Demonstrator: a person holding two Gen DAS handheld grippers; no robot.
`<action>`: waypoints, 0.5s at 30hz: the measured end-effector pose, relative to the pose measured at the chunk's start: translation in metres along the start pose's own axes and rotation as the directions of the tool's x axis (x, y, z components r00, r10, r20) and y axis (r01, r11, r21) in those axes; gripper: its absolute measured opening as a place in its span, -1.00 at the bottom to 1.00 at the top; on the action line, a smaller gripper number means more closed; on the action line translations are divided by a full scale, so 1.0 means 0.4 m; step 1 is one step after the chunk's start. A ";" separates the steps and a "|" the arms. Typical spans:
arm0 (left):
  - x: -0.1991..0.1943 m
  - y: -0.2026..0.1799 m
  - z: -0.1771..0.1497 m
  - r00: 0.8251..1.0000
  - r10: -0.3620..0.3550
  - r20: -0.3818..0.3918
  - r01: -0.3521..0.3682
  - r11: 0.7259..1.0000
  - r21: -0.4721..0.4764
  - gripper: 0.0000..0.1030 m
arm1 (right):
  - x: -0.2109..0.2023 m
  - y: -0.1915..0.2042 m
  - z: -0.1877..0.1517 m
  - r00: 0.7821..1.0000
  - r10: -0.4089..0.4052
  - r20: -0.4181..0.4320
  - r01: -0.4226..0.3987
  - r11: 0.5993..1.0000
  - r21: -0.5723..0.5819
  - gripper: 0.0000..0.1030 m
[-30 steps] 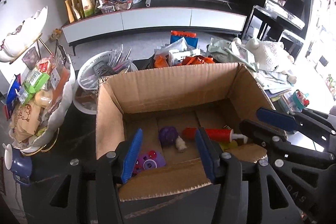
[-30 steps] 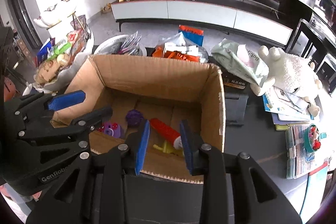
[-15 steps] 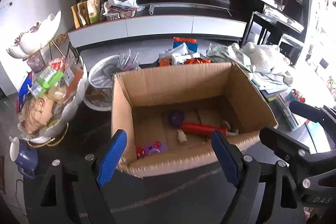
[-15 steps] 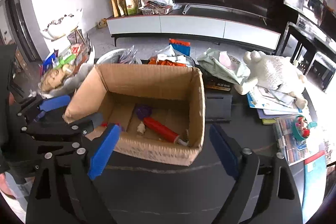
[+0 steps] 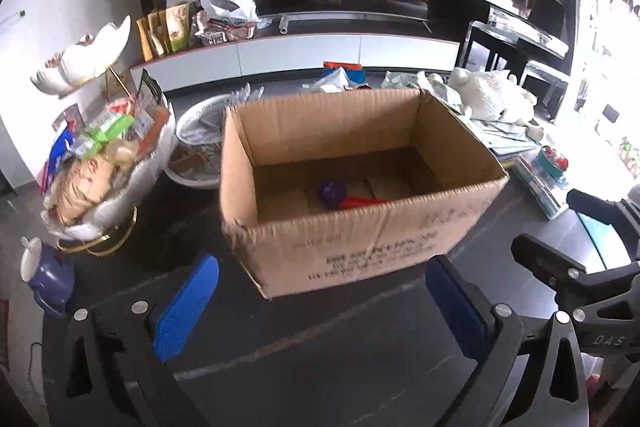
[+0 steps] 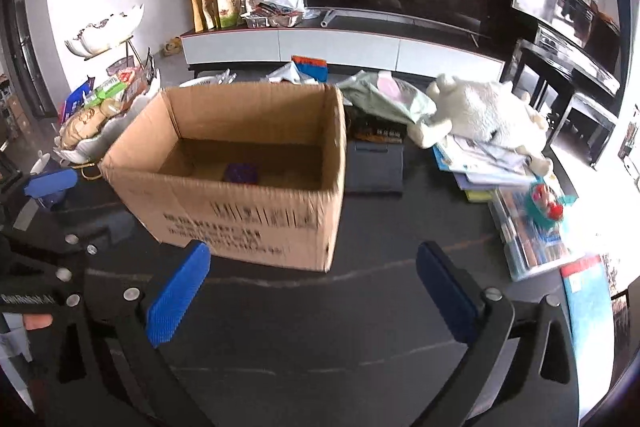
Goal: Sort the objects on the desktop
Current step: 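Withdraw both open tools from the box back over the table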
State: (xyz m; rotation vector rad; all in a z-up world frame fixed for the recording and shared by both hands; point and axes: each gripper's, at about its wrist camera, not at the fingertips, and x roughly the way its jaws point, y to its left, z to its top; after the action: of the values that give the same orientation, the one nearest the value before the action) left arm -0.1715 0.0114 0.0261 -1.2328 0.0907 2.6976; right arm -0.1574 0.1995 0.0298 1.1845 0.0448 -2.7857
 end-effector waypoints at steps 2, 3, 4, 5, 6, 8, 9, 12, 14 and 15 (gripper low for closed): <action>-0.001 0.002 -0.019 1.000 0.005 -0.010 -0.005 1.000 0.000 0.98 | -0.006 -0.007 -0.021 1.000 -0.008 0.002 0.008 1.000 0.007 0.98; 0.000 0.000 -0.028 1.000 0.011 -0.012 -0.011 1.000 0.006 0.98 | -0.008 -0.009 -0.032 1.000 -0.002 -0.004 0.002 1.000 0.017 0.98; 0.000 -0.002 -0.036 1.000 0.016 -0.015 -0.016 1.000 0.012 0.98 | -0.010 -0.011 -0.044 1.000 0.005 -0.010 -0.005 1.000 0.028 0.98; 0.001 -0.004 -0.045 1.000 0.011 -0.021 -0.011 1.000 0.011 0.98 | -0.012 -0.008 -0.054 1.000 0.002 -0.014 -0.001 1.000 0.026 0.98; 0.000 -0.003 -0.053 1.000 0.005 -0.023 -0.005 1.000 0.004 0.98 | -0.014 -0.005 -0.064 1.000 -0.002 -0.018 0.003 1.000 0.023 0.98; -0.004 -0.002 -0.070 1.000 0.006 -0.026 -0.006 1.000 -0.007 0.98 | -0.016 0.002 -0.084 1.000 0.002 -0.026 -0.002 1.000 0.023 0.98; -0.007 0.000 -0.078 1.000 0.016 -0.025 -0.017 1.000 -0.011 0.98 | -0.018 0.006 -0.094 0.999 0.006 -0.033 -0.005 1.000 0.026 0.98; -0.016 0.007 -0.102 0.999 0.034 -0.026 -0.035 0.999 -0.033 0.98 | -0.026 0.021 -0.122 0.999 0.000 -0.044 0.001 1.000 0.018 0.98; -0.020 0.013 -0.119 0.999 0.037 -0.032 -0.038 0.998 -0.051 0.98 | -0.029 0.032 -0.135 0.999 0.001 -0.049 -0.001 1.000 0.015 0.98; -0.023 0.015 -0.129 0.999 0.038 -0.035 -0.040 0.998 -0.056 0.98 | -0.031 0.037 -0.142 0.999 0.002 -0.051 -0.002 1.000 0.013 0.98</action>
State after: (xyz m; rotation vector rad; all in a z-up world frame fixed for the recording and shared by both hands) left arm -0.1285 -0.0023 -0.0010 -1.3056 0.0433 2.7307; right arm -0.1065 0.1900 -0.0005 1.2583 0.0305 -2.7578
